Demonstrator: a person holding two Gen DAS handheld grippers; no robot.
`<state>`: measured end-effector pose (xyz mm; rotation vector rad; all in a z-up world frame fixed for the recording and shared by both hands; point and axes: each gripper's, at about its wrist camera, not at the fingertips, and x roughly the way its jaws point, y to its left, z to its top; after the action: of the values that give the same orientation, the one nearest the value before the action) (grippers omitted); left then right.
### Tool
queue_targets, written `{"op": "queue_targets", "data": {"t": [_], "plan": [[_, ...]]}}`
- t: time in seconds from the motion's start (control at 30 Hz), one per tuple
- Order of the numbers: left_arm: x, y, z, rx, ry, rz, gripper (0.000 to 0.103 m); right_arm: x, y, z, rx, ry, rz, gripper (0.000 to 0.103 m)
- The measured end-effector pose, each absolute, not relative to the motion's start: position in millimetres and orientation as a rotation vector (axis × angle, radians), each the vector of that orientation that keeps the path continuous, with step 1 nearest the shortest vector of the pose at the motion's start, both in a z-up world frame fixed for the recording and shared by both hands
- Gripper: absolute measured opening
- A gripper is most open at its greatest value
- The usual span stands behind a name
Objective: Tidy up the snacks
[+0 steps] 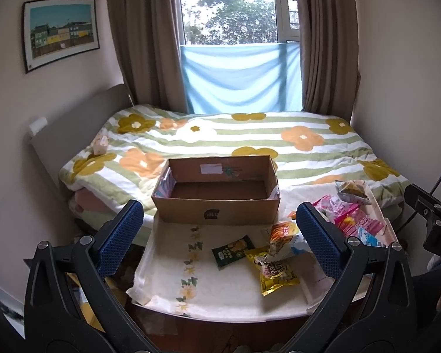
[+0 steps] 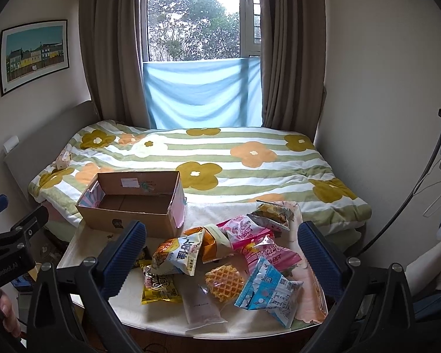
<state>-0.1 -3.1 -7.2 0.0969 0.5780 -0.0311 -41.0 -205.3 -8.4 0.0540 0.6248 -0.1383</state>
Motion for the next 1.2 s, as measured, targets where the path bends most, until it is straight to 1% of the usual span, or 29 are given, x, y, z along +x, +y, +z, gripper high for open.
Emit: {"op": "queue_targets", "data": {"t": [0.67, 1.2], "plan": [[12, -4, -19, 0.086, 0.632, -0.073, 0.103, -38, -205, -17, 0.072, 0.659, -0.136, 0.103], [54, -33, -91, 0.178, 0.800, -0.322, 0.103, -25, -226, -68, 0.081, 0.794, -0.177, 0.103]]}}
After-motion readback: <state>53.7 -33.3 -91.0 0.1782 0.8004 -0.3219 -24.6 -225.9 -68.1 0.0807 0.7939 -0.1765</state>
